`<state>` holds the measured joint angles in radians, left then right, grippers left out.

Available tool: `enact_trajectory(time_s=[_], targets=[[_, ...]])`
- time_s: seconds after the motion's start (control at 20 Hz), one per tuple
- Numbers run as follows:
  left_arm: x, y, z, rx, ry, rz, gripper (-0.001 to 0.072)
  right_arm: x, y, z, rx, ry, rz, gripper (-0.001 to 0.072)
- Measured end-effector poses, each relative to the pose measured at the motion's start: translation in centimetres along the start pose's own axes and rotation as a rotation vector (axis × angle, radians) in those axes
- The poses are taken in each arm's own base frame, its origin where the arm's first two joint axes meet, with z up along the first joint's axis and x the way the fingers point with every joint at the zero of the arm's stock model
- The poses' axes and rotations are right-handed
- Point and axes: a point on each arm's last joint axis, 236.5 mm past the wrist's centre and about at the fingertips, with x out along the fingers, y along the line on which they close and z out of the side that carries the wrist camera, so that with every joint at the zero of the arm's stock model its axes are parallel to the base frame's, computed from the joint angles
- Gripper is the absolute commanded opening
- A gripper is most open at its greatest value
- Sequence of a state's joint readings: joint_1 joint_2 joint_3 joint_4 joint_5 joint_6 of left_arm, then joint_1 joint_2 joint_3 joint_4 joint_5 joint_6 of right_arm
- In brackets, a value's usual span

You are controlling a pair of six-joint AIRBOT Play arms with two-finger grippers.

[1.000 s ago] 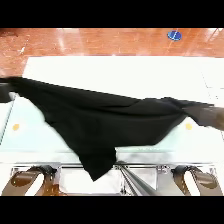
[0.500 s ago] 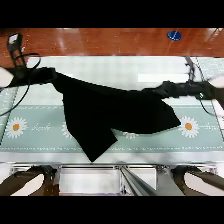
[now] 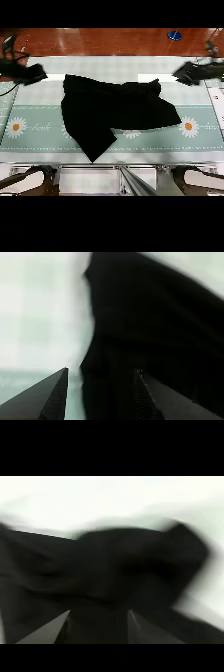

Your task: Fold the shirts.

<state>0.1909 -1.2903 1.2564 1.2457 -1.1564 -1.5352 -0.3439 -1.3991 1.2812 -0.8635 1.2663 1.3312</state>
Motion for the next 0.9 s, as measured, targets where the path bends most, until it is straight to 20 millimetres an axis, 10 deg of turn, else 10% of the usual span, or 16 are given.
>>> enact_trajectory(time_s=[0.3,0.55,0.9], targets=[[1.1,0.4,-14.1,-0.249,0.285,-0.243,0.0509,-4.6,-10.9,-11.8,0.249,-0.036,-0.254,0.0413],[2.7,0.5,-21.9,-0.369,0.435,-0.273,0.0509,-1.4,-10.5,-17.5,0.359,-0.084,-0.154,0.0413],[5.5,-0.4,-24.1,-0.381,0.482,-0.264,0.0508,-0.1,-9.2,-18.8,0.401,-0.102,-0.072,0.0413]])
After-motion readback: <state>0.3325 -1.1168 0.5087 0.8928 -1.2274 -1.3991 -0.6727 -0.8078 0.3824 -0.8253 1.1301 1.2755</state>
